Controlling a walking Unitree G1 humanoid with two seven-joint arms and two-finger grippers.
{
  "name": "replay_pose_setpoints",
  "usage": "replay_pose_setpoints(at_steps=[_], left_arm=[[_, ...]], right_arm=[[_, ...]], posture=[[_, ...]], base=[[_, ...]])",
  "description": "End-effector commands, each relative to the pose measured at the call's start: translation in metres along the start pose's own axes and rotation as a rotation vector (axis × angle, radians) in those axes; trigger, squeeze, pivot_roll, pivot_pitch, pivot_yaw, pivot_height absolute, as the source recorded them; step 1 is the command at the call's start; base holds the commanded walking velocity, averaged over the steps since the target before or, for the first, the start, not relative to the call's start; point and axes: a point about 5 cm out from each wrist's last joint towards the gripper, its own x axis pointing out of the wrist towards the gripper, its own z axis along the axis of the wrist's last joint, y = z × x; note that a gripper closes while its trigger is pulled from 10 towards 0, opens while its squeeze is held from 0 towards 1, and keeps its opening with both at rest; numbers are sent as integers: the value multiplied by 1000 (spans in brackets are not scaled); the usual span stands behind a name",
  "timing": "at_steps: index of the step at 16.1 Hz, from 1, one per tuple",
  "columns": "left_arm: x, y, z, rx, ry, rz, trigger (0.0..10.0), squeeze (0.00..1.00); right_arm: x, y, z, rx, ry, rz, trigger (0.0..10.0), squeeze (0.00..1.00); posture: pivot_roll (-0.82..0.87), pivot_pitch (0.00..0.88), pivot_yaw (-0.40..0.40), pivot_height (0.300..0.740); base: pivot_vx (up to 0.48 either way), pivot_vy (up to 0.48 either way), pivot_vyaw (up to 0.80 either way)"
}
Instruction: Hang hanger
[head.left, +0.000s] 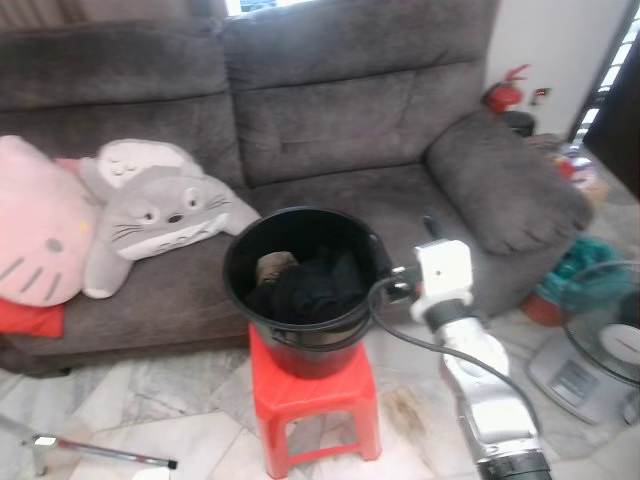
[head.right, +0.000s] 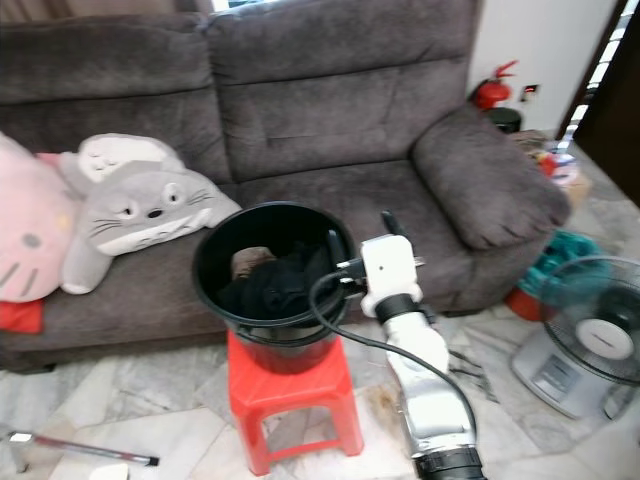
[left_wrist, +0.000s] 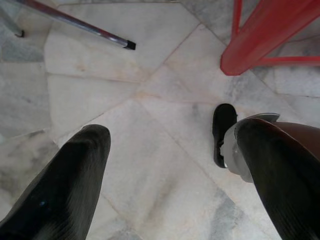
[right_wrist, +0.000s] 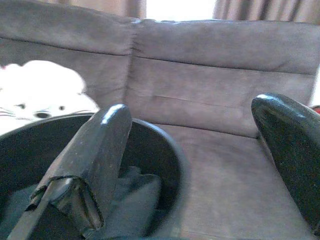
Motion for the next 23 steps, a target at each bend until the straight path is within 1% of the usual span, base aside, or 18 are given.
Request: replay_pose_setpoints(at_steps=[1,3,6,8,10,12,16,23], left_arm=[[0,3,-1,-1,16,13,10000,0],[0,4,0,-3,12,21,10000,0],[1,3,4,-14,1,23,10000,0],[1,3,4,-19,1,23,10000,0],[1,8,4,-22,4,27,10000,0],[0,16,3,-23,11,35,10000,0],[-1,22,2,-23,19,39,10000,0],[-2,21,-3,-24,36,38,10000,0]], right_arm=[[0,-3,5,2,-14,-8,10000,0],[0,-5,5,-9,-9,-13,10000,0],[6,-6,8,-9,-6,-24,10000,0],[5,-7,7,-10,-3,-27,10000,0],[5,-7,8,-11,-3,-26,10000,0],[5,-6,8,-11,-4,-27,10000,0],[5,-6,10,-11,-7,-30,10000,0],[5,-5,11,-18,-8,-24,10000,0]], posture=[[-130,0,83,740],[-124,0,80,740],[-116,0,74,740],[-113,0,72,740],[-110,0,72,740],[-109,0,73,740],[-112,0,74,740],[-110,0,73,740]], base=[[0,0,0],[0,0,0],[0,0,0],[0,0,0],[0,0,0],[0,0,0],[0,316,0],[0,311,0]])
